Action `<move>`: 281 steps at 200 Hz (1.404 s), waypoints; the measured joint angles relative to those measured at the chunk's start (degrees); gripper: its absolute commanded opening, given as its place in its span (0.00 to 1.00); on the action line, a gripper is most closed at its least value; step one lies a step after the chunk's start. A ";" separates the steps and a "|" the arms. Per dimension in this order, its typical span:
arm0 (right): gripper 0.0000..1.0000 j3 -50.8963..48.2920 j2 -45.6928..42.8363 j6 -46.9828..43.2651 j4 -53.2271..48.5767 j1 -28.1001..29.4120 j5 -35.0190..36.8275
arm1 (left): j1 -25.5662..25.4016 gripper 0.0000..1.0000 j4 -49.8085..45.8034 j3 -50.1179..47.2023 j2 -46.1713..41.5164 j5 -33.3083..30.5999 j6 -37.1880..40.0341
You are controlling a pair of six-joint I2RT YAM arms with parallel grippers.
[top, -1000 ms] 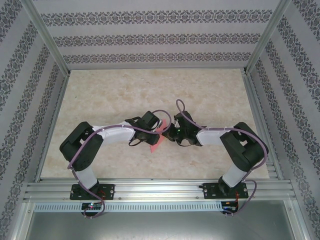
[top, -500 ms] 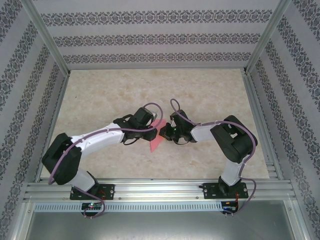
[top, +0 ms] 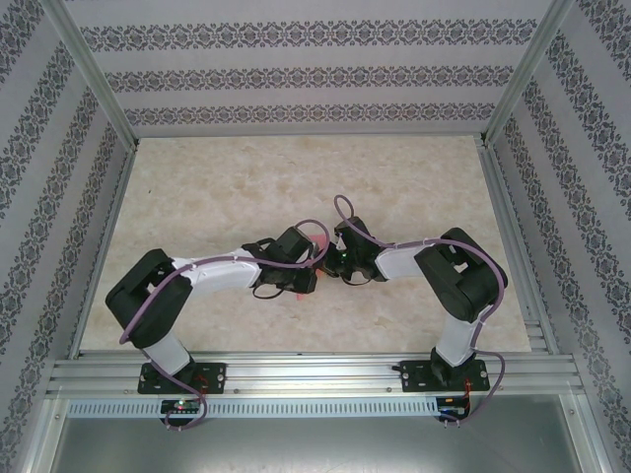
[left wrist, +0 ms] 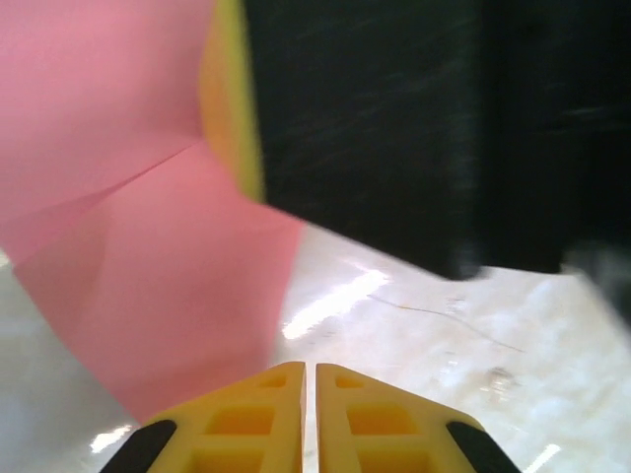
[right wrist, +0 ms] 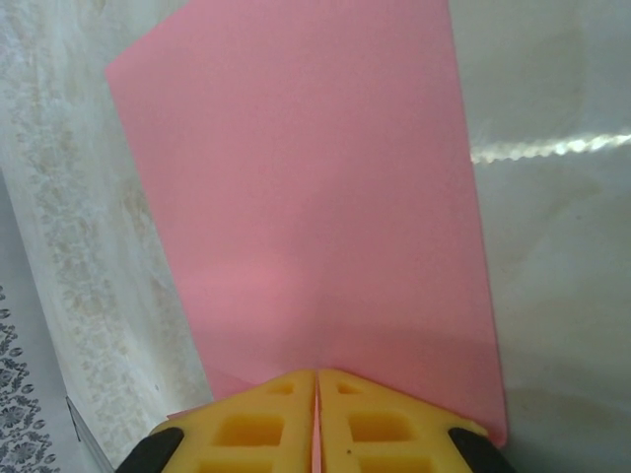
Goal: Fold a paper plane with a square sheet of paper (pick it up from the middle)
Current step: Third fold the triangle at the center of the table.
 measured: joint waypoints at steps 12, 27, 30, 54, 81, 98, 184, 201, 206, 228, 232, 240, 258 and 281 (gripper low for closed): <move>0.12 0.11 -0.02 -0.07 -0.07 0.00 -0.04 | 0.00 0.09 0.00 -0.42 0.55 -1.20 -0.26; 0.13 0.50 -0.04 -0.42 -0.79 0.00 -0.04 | 0.00 0.08 0.04 -0.90 0.98 -2.84 -0.46; 0.14 0.55 -0.07 -0.42 -0.92 0.00 -0.02 | 0.00 0.08 0.04 -1.01 1.09 -3.08 -0.46; 0.17 0.76 -0.70 -1.07 -2.25 -0.02 -0.02 | 0.00 0.05 0.74 -1.36 1.49 -4.13 -0.59; 0.16 0.76 -3.21 -2.10 -3.69 0.00 -0.24 | 0.00 0.04 2.12 -1.84 1.57 -4.33 -0.63; 0.11 0.76 -5.18 -2.95 -3.87 0.20 -0.48 | 0.00 0.04 3.19 -2.54 1.29 -4.35 -0.63; 0.05 0.98 -1.44 -3.37 -3.28 3.32 -0.74 | 0.00 0.02 4.04 -3.30 0.72 -5.75 -0.81; 0.05 0.96 0.00 -3.43 -2.56 2.93 -0.35 | 0.00 0.02 4.15 -3.39 0.66 -6.23 -0.81; 0.06 0.96 0.04 -3.45 -2.14 2.93 -0.13 | 0.00 0.02 4.17 -3.43 0.63 -6.29 -0.81; 0.06 0.96 0.35 -3.72 -1.66 2.32 -0.24 | 0.00 0.01 5.18 -4.15 0.35 -6.51 -0.81; 0.06 0.96 0.42 -3.82 -1.49 2.23 -0.44 | 0.00 0.01 5.31 -4.26 0.28 -6.56 -0.81; 0.06 0.96 0.55 -3.91 -1.22 2.03 -0.66 | 0.00 0.01 5.70 -4.50 0.22 -6.71 -0.81; 0.07 0.96 0.70 -4.17 -0.79 1.42 -0.90 | 0.00 0.01 6.54 -5.01 0.04 -6.91 -0.81; 0.07 0.96 0.76 -4.74 -0.33 0.09 -0.90 | 0.00 0.01 7.32 -5.53 -0.17 -6.93 -0.81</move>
